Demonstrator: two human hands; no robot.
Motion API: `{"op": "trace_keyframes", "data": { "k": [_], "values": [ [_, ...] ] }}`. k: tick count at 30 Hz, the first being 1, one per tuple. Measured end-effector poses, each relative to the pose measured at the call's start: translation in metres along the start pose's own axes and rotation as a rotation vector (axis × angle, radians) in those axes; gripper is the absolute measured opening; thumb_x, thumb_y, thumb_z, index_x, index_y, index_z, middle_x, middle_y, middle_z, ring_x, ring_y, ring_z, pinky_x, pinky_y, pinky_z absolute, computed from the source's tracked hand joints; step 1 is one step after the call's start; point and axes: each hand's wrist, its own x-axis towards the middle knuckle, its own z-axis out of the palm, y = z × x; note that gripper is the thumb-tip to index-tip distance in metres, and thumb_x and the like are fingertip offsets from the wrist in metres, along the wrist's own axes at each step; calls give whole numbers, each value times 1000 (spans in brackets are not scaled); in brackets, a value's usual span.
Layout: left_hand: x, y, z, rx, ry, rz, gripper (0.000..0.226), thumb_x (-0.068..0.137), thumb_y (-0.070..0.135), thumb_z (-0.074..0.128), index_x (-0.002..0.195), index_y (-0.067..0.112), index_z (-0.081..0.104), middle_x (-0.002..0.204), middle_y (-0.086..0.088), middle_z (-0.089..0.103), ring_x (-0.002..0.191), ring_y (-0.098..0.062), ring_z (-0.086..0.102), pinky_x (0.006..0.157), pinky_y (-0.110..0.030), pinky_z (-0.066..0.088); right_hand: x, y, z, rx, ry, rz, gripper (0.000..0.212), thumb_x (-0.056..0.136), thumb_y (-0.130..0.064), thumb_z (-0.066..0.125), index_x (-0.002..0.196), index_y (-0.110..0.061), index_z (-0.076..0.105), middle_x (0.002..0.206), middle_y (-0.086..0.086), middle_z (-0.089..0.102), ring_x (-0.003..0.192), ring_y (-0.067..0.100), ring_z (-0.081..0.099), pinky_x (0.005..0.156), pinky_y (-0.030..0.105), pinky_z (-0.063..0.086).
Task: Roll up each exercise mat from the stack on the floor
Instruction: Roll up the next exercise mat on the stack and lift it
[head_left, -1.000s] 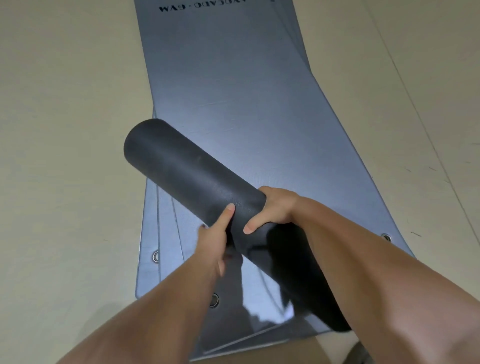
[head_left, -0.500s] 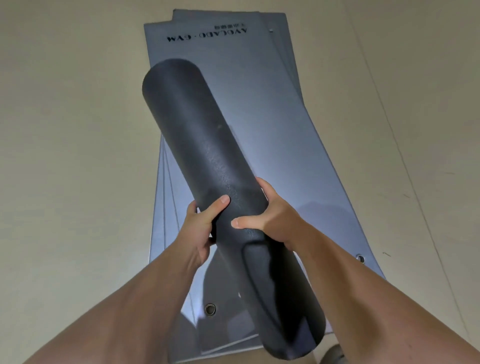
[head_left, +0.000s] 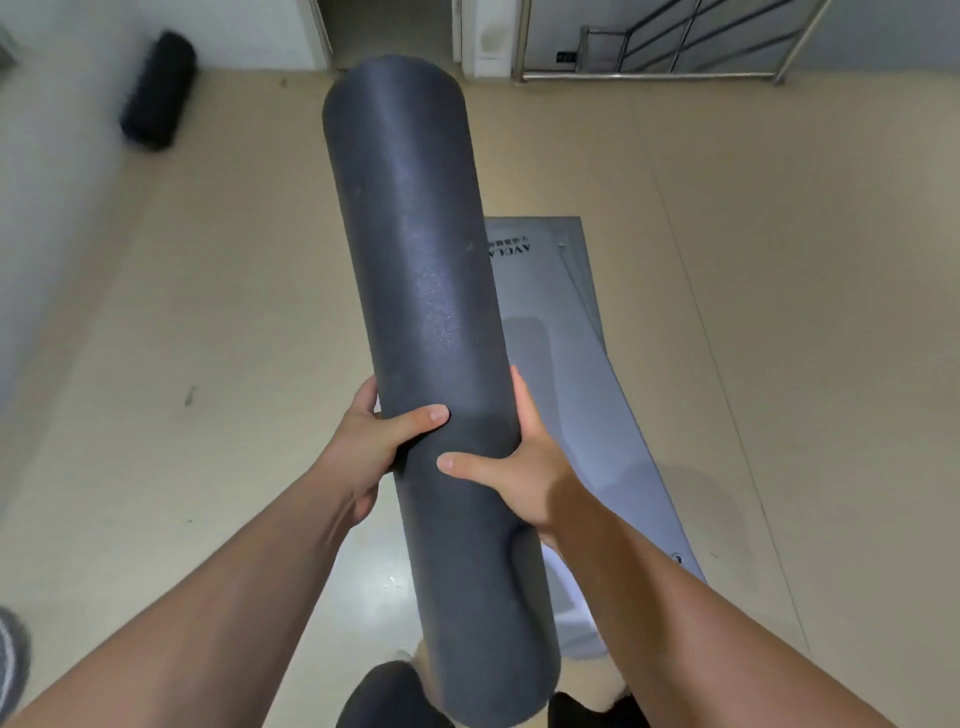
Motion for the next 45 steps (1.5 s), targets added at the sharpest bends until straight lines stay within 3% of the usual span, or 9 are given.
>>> {"op": "trace_keyframes", "data": {
  "k": [4, 9, 16, 25, 30, 34, 38, 42, 45],
  "values": [
    [-74, 104, -50, 1, -11, 66, 61, 84, 11, 77, 137, 28, 51, 113, 9, 76, 94, -12, 75, 60, -18, 57, -47, -108, 75, 15, -11, -82, 101, 73, -20, 94, 143, -65, 36, 131, -21, 68, 118, 12, 70, 99, 45, 57],
    [-110, 184, -98, -48, -8, 174, 56, 84, 9, 75, 134, 25, 56, 115, 7, 75, 92, -11, 75, 59, -18, 56, -46, -185, 142, 6, -58, -171, 104, 75, -18, 93, 148, -62, 34, 134, -20, 68, 121, 12, 68, 103, 45, 55],
    [-87, 256, -155, -49, -7, 328, 82, 58, 19, 88, 133, 29, 56, 121, 5, 73, 107, -18, 72, 76, -26, 60, 10, -247, 179, -28, -195, -257, 113, 81, -7, 88, 158, -56, 21, 144, -24, 60, 131, 7, 61, 108, 42, 51],
    [84, 386, -239, 28, 56, 364, 91, 48, 27, 93, 131, 30, 56, 117, 6, 75, 106, -17, 73, 79, -30, 60, 229, -320, 228, 33, -252, -335, 104, 87, 1, 81, 158, -50, 25, 149, -15, 58, 135, 15, 58, 109, 45, 51],
    [183, 477, -294, 2, 105, 357, 77, 64, 18, 88, 133, 24, 56, 118, 1, 75, 107, -22, 73, 84, -37, 59, 363, -389, 265, 39, -286, -316, 100, 88, 0, 81, 157, -49, 27, 148, -7, 60, 133, 21, 61, 108, 47, 52],
    [252, 529, -342, -43, 147, 352, 78, 63, 18, 88, 133, 27, 55, 118, 3, 74, 107, -19, 73, 79, -32, 60, 447, -436, 297, 49, -321, -310, 92, 89, 3, 77, 149, -52, 36, 142, -10, 65, 127, 18, 65, 97, 33, 58],
    [330, 567, -403, -74, 149, 345, 79, 61, 16, 86, 133, 28, 55, 115, 6, 75, 104, -16, 73, 75, -26, 60, 538, -460, 335, 6, -256, -290, 98, 83, -5, 86, 148, -58, 35, 136, -16, 66, 122, 9, 67, 92, 26, 58],
    [416, 609, -480, -57, 100, 340, 84, 64, 7, 91, 137, 28, 54, 118, 5, 74, 106, -15, 72, 76, -25, 60, 642, -482, 388, -62, -199, -250, 110, 77, -20, 94, 153, -61, 27, 137, -19, 64, 123, 9, 66, 101, 39, 58],
    [479, 652, -543, -42, 38, 338, 85, 63, 16, 89, 139, 31, 53, 121, 4, 73, 107, -14, 72, 77, -24, 60, 716, -511, 433, -95, -139, -230, 112, 73, -29, 96, 153, -62, 25, 139, -20, 62, 123, 10, 65, 103, 43, 57]
  ]
}}
